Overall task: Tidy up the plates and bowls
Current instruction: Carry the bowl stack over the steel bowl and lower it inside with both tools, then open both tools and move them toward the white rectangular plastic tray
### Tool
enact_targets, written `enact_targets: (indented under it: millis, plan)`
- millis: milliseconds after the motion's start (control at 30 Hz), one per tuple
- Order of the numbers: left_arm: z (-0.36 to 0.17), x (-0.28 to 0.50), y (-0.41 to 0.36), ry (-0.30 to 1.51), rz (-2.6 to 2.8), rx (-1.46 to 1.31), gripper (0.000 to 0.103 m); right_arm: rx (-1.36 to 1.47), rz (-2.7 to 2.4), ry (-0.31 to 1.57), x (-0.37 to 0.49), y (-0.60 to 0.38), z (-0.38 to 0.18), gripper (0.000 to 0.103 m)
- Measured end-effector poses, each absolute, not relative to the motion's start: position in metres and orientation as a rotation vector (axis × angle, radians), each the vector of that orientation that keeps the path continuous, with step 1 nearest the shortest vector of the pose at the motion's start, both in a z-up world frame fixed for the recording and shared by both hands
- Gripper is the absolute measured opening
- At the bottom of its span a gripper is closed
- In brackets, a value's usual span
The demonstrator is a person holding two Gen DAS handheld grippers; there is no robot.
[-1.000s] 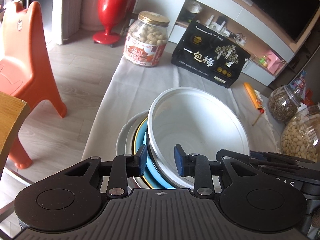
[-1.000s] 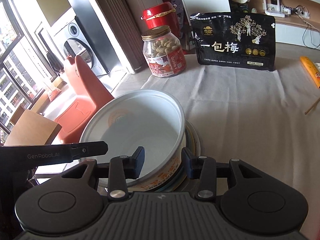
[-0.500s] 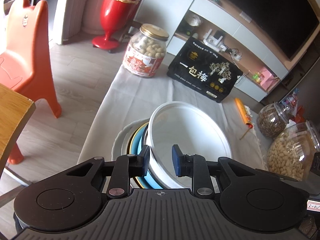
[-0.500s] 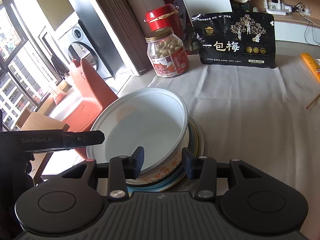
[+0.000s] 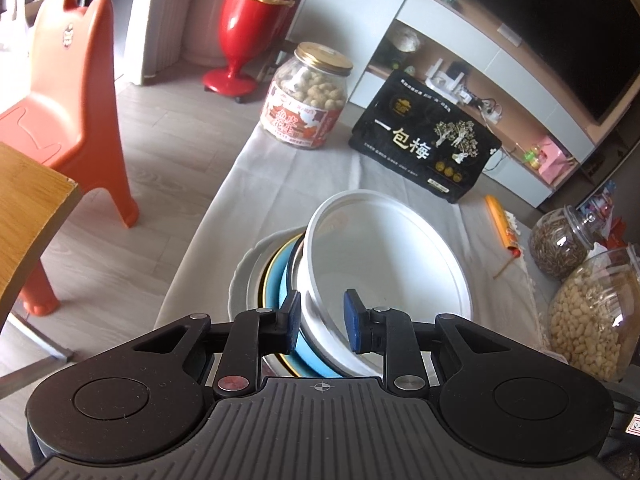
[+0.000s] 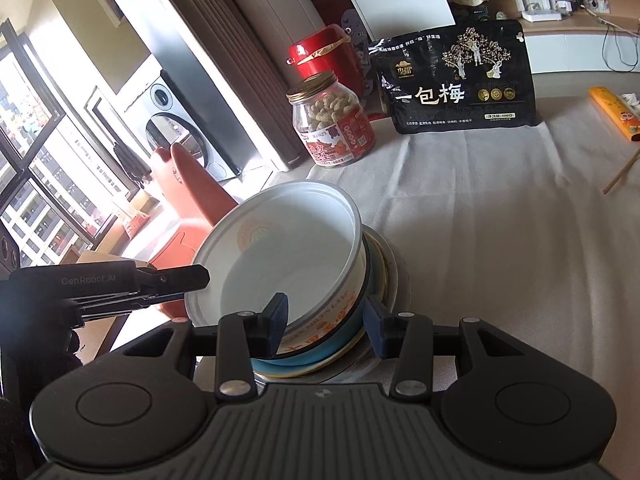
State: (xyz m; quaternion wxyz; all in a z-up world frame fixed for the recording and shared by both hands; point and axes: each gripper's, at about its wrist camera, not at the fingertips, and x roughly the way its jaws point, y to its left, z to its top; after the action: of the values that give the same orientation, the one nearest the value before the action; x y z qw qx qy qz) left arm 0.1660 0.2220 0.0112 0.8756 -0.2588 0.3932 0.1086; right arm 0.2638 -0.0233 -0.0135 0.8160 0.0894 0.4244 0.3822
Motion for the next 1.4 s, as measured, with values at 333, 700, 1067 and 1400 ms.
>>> enact_targets:
  millis: [333,700,1067,1400]
  plan:
    - [-0.007,0.169,0.229,0.866,0.245,-0.579,0.025,0.209,0.804,0.945,0.276,-0.002,-0.022,0.048]
    - [0.015,0.156,0.221,0.759,0.284,-0.576,0.024,0.223,0.824,0.896,0.268,-0.016,-0.017,0.048]
    - [0.099,0.185,0.143,0.564,0.097,-0.579,0.022,0.252,0.557,0.741,0.276,-0.142,0.001,0.048]
    - [0.071,0.182,0.153,0.661,0.231,-0.539,0.019,0.328,0.284,0.751,0.295,-0.251,-0.035,0.049]
